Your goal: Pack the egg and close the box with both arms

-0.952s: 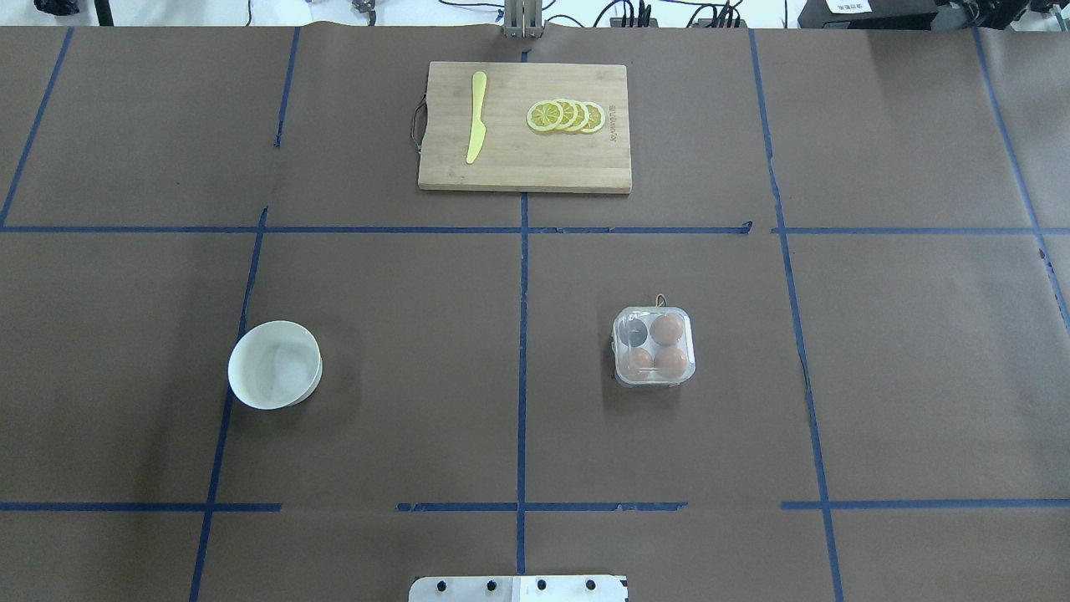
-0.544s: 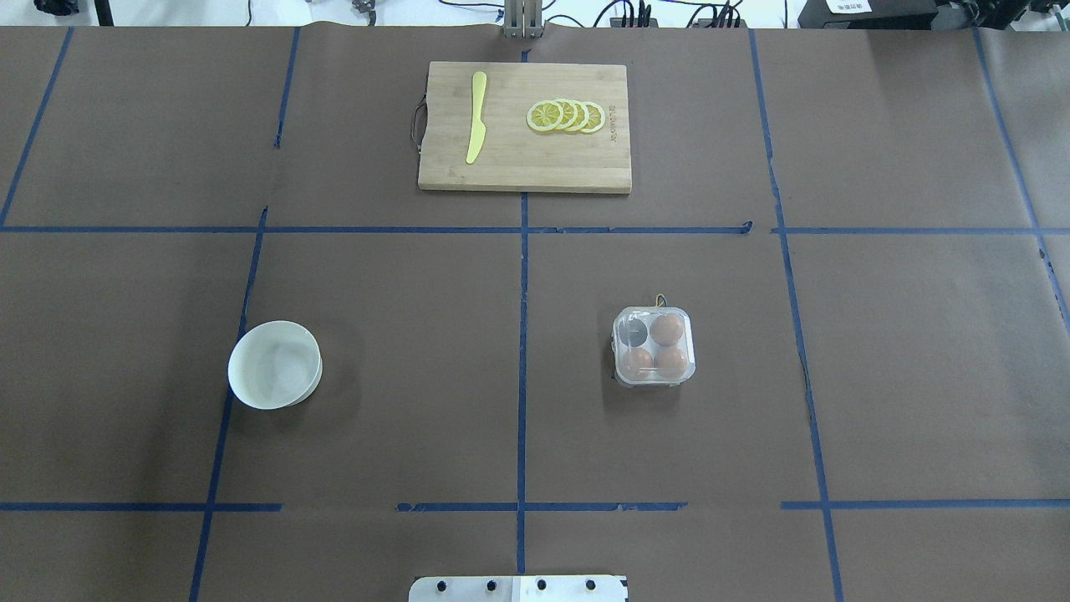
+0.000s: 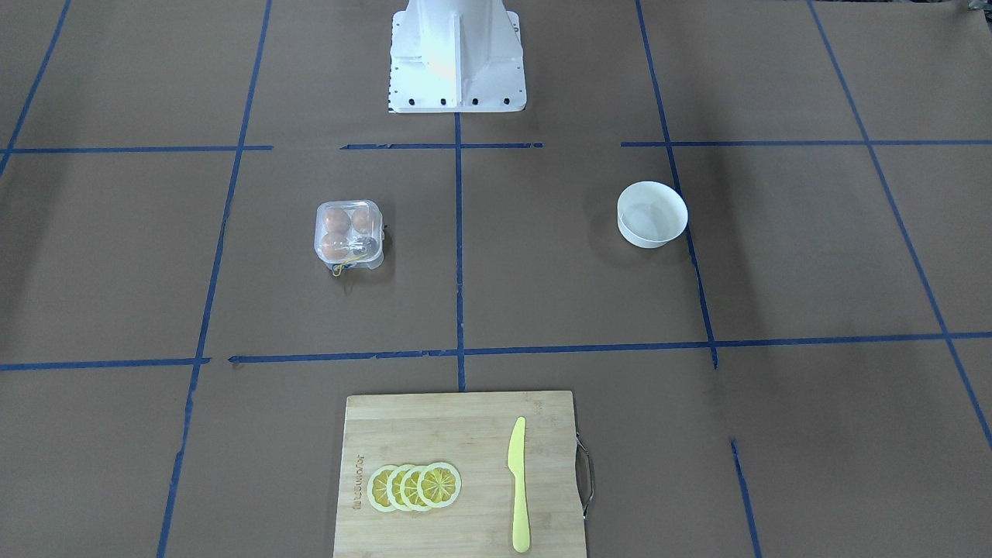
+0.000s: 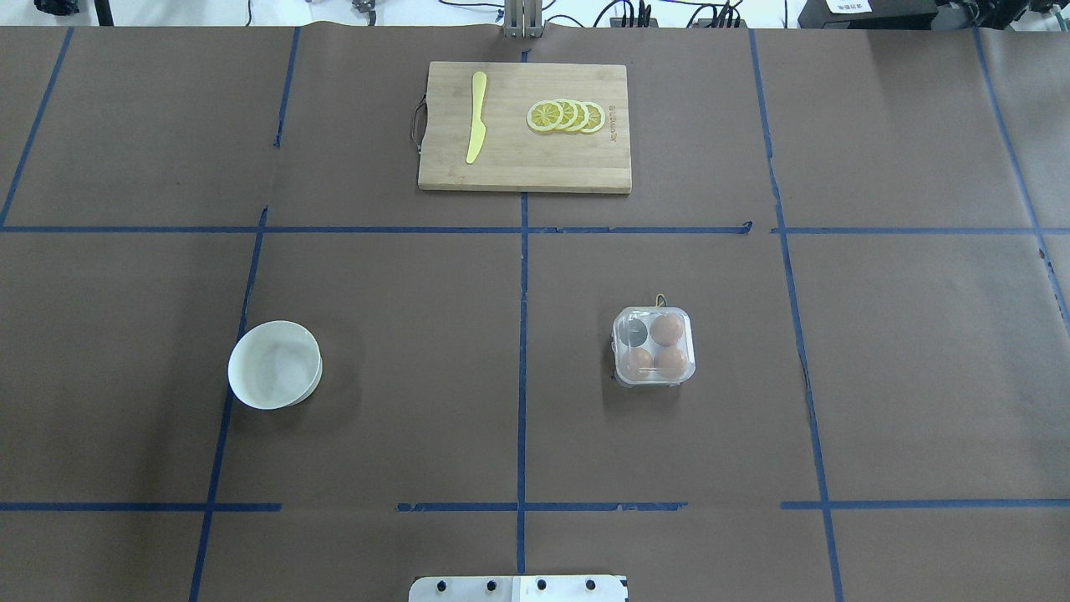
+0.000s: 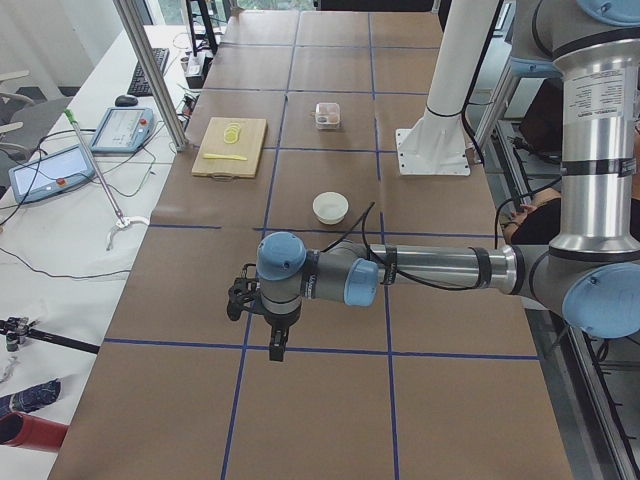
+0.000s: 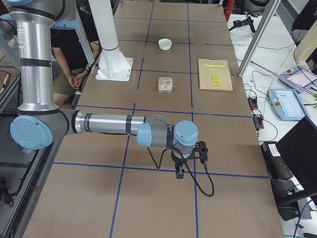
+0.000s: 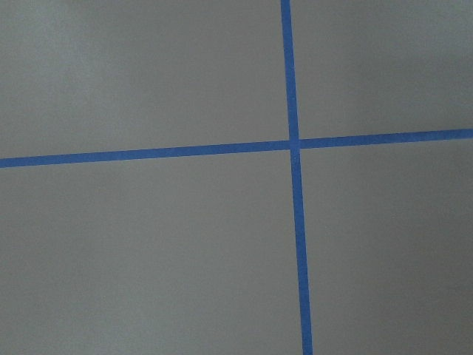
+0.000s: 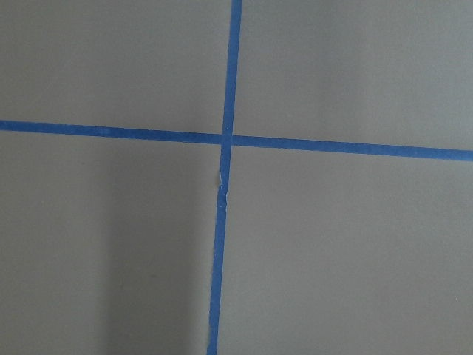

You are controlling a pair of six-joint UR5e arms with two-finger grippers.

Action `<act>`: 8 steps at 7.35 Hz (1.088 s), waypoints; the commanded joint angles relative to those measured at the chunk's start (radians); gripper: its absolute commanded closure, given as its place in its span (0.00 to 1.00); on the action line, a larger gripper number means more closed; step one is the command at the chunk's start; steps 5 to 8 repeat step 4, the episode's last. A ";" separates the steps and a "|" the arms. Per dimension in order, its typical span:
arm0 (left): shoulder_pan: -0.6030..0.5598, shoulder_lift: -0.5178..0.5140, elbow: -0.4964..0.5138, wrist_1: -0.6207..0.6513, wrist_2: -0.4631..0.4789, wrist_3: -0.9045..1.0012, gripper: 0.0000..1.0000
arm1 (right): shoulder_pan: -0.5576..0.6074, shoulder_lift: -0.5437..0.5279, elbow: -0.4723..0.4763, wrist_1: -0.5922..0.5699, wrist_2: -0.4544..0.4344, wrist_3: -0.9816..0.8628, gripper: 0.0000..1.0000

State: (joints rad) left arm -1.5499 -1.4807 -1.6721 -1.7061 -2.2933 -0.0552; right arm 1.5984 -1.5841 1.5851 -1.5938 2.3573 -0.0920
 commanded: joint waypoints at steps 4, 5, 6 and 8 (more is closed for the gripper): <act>0.001 -0.003 0.005 -0.029 0.000 0.002 0.00 | 0.000 0.003 -0.002 0.000 -0.001 0.002 0.00; 0.001 -0.003 0.005 -0.029 0.000 0.002 0.00 | 0.000 0.003 -0.002 0.000 -0.001 0.002 0.00; 0.001 -0.003 0.005 -0.029 0.000 0.002 0.00 | 0.000 0.003 -0.002 0.000 -0.001 0.002 0.00; 0.001 -0.003 0.005 -0.029 0.000 0.002 0.00 | 0.000 0.003 -0.002 0.000 -0.001 0.002 0.00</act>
